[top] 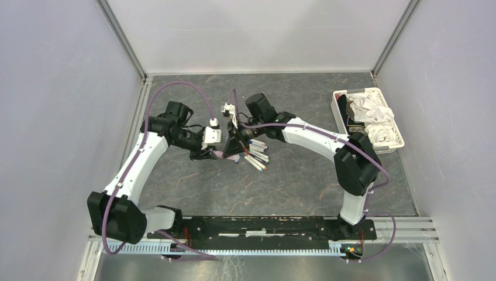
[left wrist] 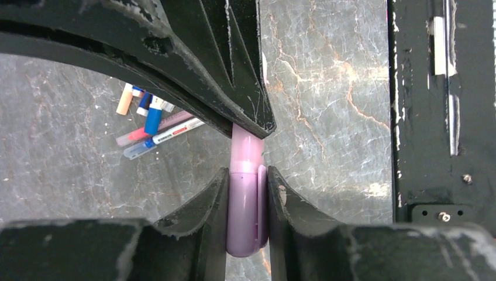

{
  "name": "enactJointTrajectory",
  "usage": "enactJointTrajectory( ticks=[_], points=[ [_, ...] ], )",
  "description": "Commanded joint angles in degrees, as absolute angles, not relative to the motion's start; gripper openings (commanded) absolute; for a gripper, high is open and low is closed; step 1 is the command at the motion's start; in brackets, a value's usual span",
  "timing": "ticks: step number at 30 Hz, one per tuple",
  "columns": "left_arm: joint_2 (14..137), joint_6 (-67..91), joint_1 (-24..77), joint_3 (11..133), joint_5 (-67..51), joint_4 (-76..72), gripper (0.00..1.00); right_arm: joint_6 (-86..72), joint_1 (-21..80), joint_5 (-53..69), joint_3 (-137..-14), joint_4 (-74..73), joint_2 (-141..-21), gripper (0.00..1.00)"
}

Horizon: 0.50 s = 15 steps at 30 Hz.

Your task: Open the pen caps

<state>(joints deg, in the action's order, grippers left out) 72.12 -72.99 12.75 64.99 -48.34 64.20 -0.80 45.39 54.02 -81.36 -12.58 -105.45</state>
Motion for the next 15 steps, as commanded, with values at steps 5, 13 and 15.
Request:
enactJointTrajectory(
  ticks=[5, 13, 15],
  points=[
    [72.01, -70.99, 13.01, 65.21, -49.06, 62.38, 0.04, -0.86, 45.95, 50.81, -83.39, -10.38, -104.02, 0.4],
    [74.39, -71.13, 13.01, 69.23, -53.12, 67.72, 0.02, -0.61, 46.89, 48.76, -81.47, -8.0, -103.48, 0.32],
    [74.53, -71.62, 13.01, 69.62, -52.83, 68.58, 0.02, 0.31, 46.93, 47.65, -81.47, -8.94, -102.85, 0.17]
  ],
)
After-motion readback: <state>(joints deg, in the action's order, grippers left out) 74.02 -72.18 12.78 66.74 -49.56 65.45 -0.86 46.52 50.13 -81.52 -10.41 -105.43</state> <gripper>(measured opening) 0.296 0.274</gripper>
